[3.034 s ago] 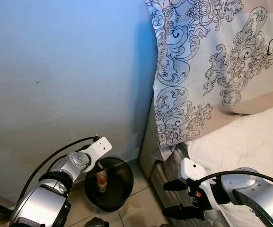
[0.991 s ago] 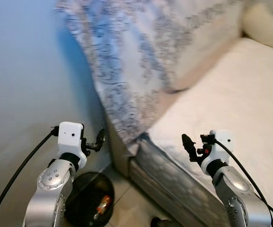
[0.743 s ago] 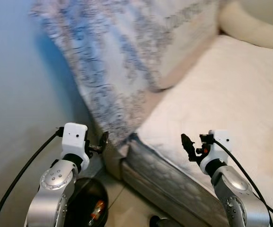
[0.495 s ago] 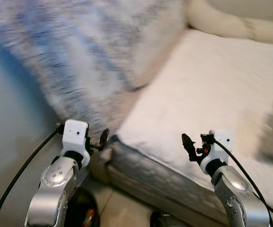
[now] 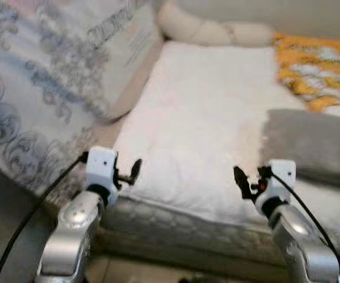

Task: Clean up the room

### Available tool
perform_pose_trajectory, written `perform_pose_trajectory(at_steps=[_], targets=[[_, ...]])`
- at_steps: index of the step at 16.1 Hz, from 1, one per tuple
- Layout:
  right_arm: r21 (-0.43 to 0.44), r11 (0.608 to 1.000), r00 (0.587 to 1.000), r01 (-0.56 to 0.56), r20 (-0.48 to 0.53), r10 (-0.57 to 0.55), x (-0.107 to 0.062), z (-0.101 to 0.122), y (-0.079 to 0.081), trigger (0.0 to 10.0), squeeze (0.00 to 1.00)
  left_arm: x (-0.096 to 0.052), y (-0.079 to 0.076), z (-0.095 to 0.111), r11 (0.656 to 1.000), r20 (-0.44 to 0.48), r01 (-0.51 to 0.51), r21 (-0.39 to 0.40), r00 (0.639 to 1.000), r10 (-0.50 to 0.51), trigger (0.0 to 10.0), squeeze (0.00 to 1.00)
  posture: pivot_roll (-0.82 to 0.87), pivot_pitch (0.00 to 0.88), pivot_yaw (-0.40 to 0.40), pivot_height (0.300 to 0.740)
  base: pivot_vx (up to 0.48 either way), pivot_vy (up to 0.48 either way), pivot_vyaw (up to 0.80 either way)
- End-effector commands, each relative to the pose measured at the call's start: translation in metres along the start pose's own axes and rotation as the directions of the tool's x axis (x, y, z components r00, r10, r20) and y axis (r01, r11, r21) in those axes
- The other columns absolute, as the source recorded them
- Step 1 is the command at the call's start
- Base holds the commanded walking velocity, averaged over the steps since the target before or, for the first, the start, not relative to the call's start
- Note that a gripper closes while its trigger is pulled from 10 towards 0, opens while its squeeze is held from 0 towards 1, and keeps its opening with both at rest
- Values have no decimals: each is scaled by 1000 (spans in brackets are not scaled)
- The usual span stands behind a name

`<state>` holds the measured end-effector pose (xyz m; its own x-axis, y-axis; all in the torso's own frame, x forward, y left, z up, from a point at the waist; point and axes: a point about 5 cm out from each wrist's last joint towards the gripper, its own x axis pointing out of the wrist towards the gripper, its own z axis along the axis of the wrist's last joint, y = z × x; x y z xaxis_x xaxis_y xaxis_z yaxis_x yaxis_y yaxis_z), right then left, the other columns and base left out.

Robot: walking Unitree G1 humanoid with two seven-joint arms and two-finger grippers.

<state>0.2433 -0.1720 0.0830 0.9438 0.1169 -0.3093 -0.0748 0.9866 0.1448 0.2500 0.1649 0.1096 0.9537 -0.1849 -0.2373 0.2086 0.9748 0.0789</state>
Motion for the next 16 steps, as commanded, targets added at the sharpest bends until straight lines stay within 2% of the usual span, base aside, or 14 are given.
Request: perform_pose_trajectory(at_steps=[1,7,16], targets=[[-8,1000,1000,3,-13,-3,-1,-2,-1,10000,0,3,1,4,1000,16,-16,15,1000,16,10000,0,21,0,0,740,0,0,-800],[-26,1000,1000,-13,-19,13,2,0,-2,10000,0,3,0,5,1000,33,3,-15,999,-2,10000,0,24,0,-7,740,40,0,-792],[-42,999,1000,-20,-4,20,4,2,-3,10000,0,4,-1,7,1000,47,13,-7,999,-13,10000,0,24,0,-7,740,295,0,0]])
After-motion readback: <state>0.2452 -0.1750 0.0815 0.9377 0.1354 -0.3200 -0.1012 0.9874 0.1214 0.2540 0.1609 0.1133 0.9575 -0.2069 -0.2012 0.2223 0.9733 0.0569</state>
